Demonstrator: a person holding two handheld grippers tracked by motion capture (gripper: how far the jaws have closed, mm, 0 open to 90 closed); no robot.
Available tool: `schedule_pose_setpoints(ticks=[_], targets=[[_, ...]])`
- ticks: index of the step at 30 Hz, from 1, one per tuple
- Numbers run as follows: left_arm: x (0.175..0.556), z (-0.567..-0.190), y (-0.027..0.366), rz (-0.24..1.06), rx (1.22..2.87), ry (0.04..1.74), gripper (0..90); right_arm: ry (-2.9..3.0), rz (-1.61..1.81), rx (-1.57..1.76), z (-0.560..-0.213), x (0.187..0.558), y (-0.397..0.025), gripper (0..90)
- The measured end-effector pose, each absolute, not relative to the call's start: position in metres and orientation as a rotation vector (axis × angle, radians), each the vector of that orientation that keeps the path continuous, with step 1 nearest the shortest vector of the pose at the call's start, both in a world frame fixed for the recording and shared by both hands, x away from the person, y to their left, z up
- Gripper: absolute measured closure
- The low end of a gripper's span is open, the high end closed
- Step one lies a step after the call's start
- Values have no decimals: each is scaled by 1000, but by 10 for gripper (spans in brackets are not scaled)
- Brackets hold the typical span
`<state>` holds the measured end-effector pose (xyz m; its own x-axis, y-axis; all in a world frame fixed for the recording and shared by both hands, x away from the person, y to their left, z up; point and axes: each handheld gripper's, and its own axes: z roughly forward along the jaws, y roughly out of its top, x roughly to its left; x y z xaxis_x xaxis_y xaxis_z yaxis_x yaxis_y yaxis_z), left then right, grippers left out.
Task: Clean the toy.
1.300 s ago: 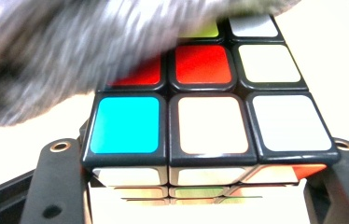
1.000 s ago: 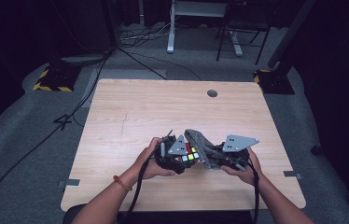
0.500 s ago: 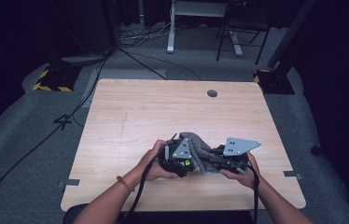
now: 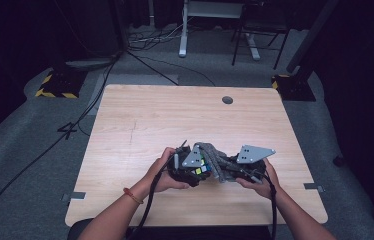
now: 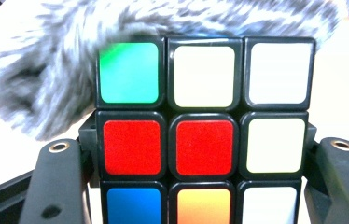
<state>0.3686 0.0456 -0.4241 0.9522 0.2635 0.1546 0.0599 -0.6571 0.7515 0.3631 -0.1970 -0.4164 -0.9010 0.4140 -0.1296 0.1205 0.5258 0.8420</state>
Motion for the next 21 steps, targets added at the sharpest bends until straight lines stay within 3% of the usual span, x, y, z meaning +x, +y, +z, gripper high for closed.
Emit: schedule_pose_setpoints(ticks=[13, 21], targets=[[367, -431, 38, 318, 2312, 214, 335, 2447, 1388, 335, -402, 343, -186, 781], [365, -425, 40, 343, 2281, 215, 335, 2431, 1348, 395, -407, 354, -192, 781]])
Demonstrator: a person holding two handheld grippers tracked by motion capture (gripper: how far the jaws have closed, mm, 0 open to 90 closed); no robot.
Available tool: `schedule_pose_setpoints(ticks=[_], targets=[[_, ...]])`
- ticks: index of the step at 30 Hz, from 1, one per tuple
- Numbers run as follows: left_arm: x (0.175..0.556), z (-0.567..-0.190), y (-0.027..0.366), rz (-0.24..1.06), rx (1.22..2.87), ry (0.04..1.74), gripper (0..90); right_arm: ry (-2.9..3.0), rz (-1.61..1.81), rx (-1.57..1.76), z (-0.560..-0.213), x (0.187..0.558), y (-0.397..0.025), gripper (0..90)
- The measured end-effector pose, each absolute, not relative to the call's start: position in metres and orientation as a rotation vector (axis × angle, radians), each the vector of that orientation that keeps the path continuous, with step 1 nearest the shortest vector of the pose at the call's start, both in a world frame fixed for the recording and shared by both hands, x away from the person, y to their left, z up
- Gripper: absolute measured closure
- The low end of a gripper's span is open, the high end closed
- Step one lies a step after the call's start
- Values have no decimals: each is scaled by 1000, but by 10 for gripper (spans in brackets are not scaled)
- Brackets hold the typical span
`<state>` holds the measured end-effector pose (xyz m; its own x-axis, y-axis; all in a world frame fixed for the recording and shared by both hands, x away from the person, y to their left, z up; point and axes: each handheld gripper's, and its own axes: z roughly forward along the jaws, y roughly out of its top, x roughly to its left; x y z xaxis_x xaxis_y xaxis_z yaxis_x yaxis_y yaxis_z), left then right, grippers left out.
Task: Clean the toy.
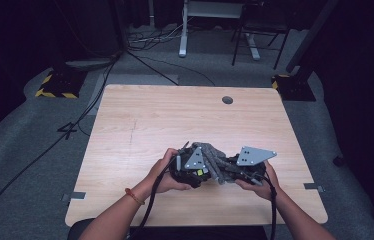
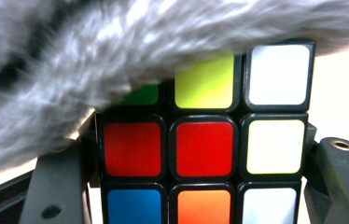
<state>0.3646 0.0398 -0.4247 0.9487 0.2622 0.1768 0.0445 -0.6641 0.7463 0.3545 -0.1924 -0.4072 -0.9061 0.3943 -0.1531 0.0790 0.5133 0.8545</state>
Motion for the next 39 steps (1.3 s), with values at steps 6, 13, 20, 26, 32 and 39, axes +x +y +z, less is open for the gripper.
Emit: schedule_pose_setpoints(ticks=[6, 13, 20, 26, 32, 39], targets=[[366, -418, 51, 342, 2246, 224, 335, 2460, 1294, 445, -419, 363, -196, 781], [368, -425, 46, 324, 2283, 230, 336, 2447, 1342, 392, -409, 352, -191, 781], [364, -435, 28, 301, 2342, 194, 336, 2419, 1400, 339, -400, 342, -185, 781], [362, -433, 26, 305, 2324, 177, 336, 2405, 1370, 383, -402, 351, -190, 781], [361, -415, 44, 334, 2248, 204, 336, 2419, 1323, 472, -414, 364, -201, 782], [363, -412, 53, 350, 2241, 212, 336, 2433, 1350, 447, -412, 358, -196, 782]])
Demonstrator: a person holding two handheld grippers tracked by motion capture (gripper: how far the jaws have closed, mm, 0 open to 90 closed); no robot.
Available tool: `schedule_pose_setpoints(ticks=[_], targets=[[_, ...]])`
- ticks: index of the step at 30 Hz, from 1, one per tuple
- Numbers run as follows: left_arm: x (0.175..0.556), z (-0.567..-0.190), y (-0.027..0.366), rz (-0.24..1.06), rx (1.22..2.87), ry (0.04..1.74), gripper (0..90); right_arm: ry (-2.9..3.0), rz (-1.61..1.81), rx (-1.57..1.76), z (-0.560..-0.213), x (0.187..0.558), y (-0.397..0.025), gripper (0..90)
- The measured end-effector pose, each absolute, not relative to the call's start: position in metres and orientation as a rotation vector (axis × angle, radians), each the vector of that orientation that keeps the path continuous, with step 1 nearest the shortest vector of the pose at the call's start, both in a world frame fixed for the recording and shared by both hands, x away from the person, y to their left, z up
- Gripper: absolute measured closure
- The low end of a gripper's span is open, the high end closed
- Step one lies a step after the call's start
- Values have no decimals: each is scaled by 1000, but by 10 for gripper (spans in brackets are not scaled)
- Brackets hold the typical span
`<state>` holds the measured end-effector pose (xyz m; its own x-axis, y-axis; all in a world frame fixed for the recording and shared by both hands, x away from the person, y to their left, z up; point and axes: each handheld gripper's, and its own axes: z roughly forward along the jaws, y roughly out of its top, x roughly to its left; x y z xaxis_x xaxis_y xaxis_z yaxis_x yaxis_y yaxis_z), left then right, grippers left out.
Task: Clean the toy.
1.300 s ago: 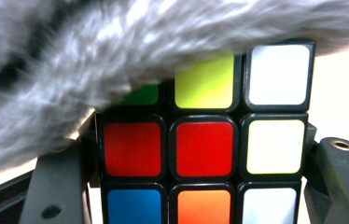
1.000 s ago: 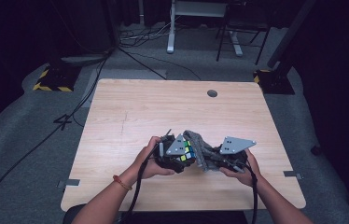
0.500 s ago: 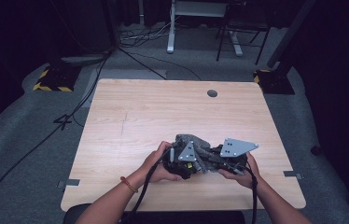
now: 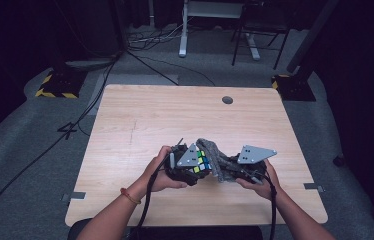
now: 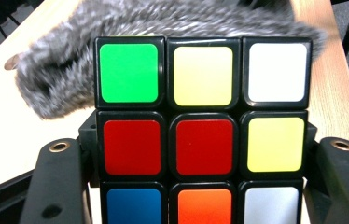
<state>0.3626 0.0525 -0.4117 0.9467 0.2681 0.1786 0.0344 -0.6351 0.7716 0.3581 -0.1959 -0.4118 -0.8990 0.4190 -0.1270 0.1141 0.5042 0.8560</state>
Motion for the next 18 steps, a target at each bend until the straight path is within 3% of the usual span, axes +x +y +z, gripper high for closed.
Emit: schedule_pose_setpoints(ticks=[11, 18], targets=[[361, -429, 31, 300, 2314, 191, 335, 2394, 1377, 345, -397, 340, -185, 780], [361, -414, 46, 328, 2247, 198, 335, 2425, 1357, 475, -409, 359, -196, 781]])
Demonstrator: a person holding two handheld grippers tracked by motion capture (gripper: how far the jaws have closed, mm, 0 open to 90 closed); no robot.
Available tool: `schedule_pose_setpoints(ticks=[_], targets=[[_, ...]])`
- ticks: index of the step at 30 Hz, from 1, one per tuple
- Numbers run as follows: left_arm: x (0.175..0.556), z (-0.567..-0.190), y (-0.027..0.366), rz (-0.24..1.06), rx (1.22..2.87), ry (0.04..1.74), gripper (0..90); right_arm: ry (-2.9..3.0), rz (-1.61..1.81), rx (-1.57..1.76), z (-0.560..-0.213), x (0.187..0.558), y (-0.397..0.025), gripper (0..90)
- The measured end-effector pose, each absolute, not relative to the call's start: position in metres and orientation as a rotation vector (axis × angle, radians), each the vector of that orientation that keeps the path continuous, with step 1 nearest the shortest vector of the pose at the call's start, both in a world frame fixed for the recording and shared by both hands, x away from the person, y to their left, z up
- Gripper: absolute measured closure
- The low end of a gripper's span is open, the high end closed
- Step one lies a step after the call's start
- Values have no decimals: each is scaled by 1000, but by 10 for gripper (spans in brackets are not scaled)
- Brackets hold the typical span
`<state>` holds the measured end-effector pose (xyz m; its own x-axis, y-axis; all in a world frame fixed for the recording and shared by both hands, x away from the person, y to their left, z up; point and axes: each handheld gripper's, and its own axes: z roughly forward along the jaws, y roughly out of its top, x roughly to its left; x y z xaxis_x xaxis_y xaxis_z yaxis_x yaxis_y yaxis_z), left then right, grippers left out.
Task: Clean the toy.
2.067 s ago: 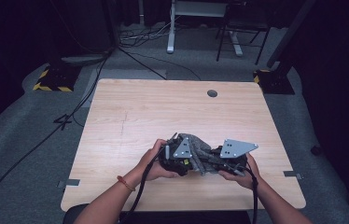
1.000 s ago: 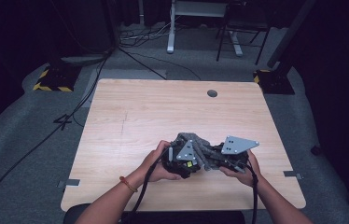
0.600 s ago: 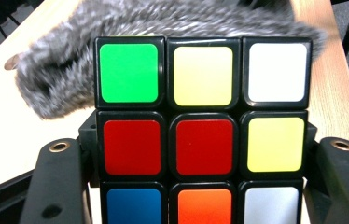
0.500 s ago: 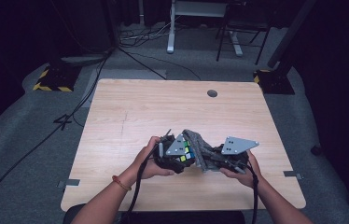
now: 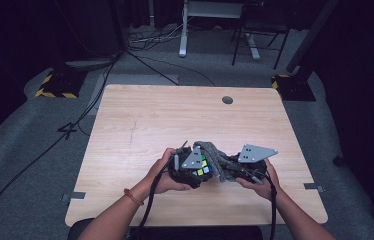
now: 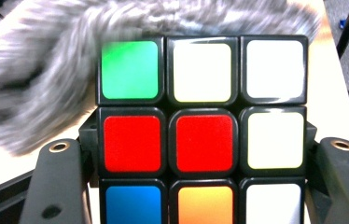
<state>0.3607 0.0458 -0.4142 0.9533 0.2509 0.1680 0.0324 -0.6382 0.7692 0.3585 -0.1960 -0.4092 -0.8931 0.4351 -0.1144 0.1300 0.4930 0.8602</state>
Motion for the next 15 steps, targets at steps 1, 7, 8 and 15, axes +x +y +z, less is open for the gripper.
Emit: schedule_pose_setpoints(ticks=[1, 7, 8, 15], targets=[[360, -412, 49, 344, 2232, 206, 335, 2433, 1345, 484, -411, 360, -196, 781], [360, -404, 61, 340, 2175, 206, 335, 2476, 1328, 487, -418, 363, -193, 779], [359, -405, 61, 336, 2173, 205, 335, 2484, 1350, 484, -419, 362, -192, 778], [360, -409, 59, 334, 2195, 184, 333, 2488, 1436, 456, -415, 359, -194, 779]])
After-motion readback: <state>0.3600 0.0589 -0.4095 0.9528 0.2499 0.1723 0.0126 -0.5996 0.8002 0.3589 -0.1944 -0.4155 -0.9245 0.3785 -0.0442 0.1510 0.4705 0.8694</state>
